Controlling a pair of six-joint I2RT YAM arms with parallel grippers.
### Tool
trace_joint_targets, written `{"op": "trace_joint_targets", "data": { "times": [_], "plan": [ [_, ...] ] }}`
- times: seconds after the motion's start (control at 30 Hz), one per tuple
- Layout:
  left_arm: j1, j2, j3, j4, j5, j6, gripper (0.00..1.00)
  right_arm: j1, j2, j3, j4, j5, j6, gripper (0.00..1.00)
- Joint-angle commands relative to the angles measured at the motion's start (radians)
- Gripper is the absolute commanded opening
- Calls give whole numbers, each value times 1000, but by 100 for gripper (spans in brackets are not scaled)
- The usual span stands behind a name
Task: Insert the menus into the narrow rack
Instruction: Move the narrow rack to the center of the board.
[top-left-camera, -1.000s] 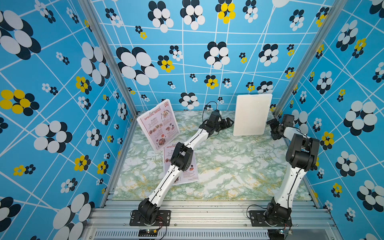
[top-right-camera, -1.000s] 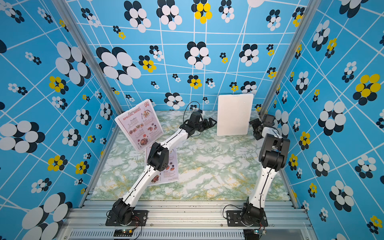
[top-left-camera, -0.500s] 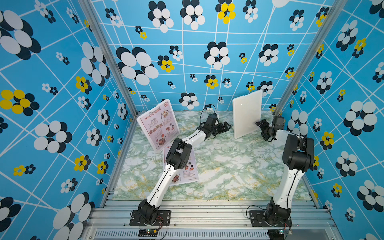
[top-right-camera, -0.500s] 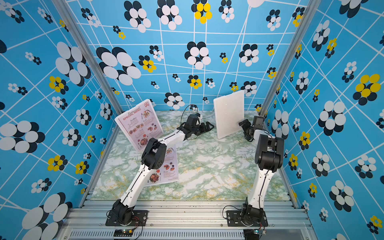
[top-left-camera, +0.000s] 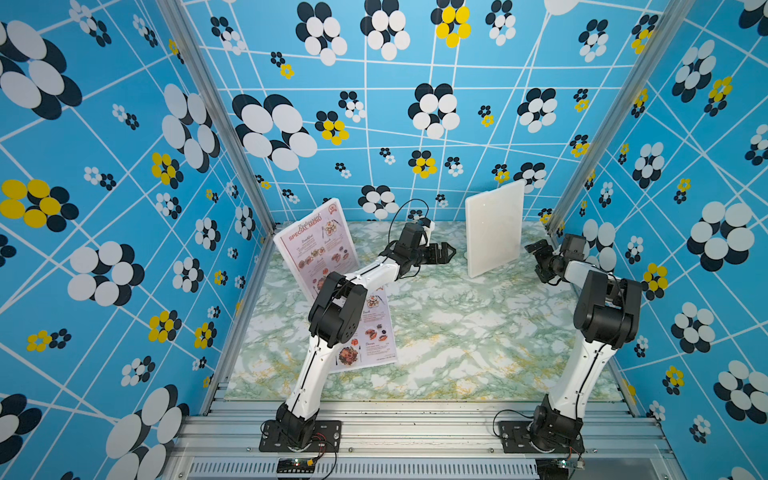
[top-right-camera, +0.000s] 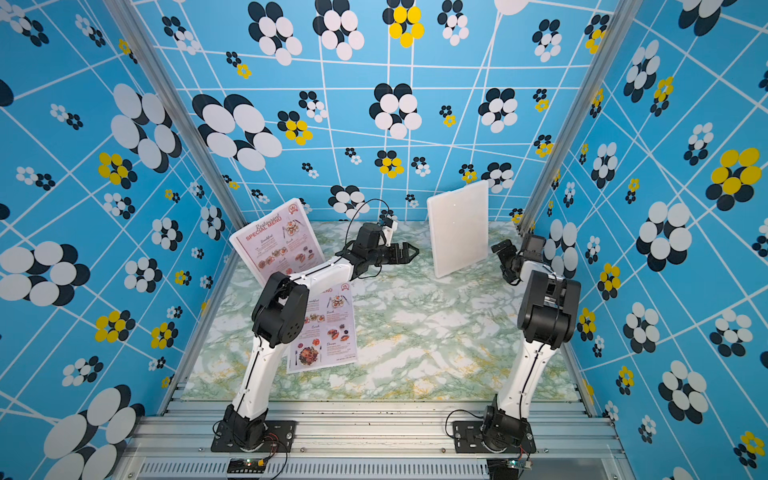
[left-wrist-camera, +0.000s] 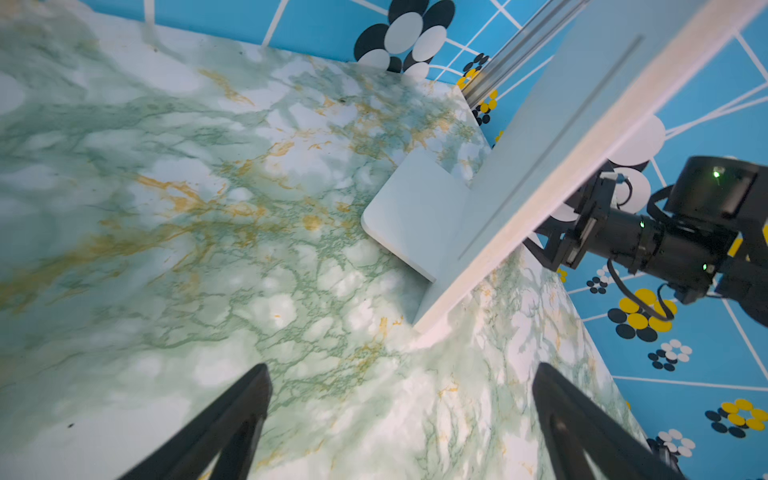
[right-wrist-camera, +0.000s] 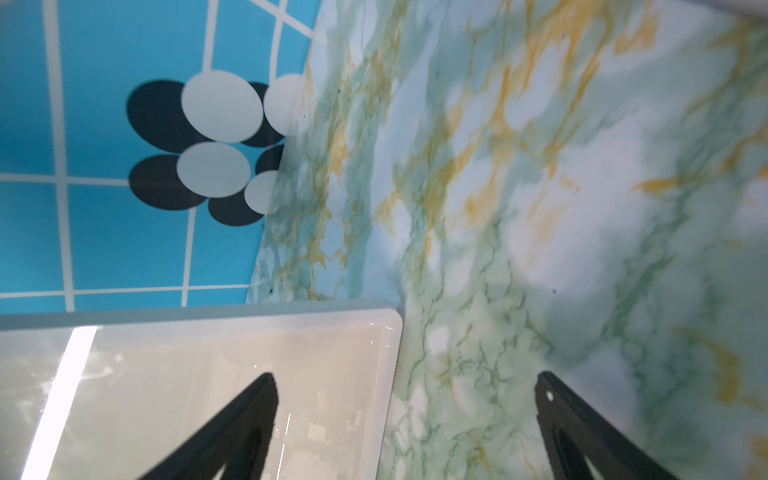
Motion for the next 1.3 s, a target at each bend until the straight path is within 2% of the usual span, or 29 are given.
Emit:
{"op": "trace_joint_targets", "data": {
  "times": [0.0, 0.13, 0.3, 0.5, 0.57, 0.77, 1.07, 1.27],
  "plan": [
    [-44, -16, -15, 77, 26, 176, 100, 10, 71, 108, -24, -16, -41, 99],
    [-87, 36, 73, 42, -13, 278, 100, 10, 150, 240, -34, -22, -23, 99],
    [-93, 65, 99, 70, -66, 273, 99, 15, 268, 425, -114, -26, -23, 99],
    [-87, 54, 111, 33, -90, 301, 100, 55, 450, 757, -289, -53, -94, 99],
    [-81, 45, 106, 24, -91, 305, 99, 62, 470, 792, -292, -75, -104, 99],
    [-54, 13, 39, 51, -98, 295, 100, 71, 469, 765, -243, -147, -128, 99],
    [11, -108, -158, 112, -133, 294, 100, 94, 310, 445, -99, -191, -160, 99],
    [22, -194, -270, 137, -146, 327, 100, 128, 208, 236, -13, -184, -160, 99]
  ]
}}
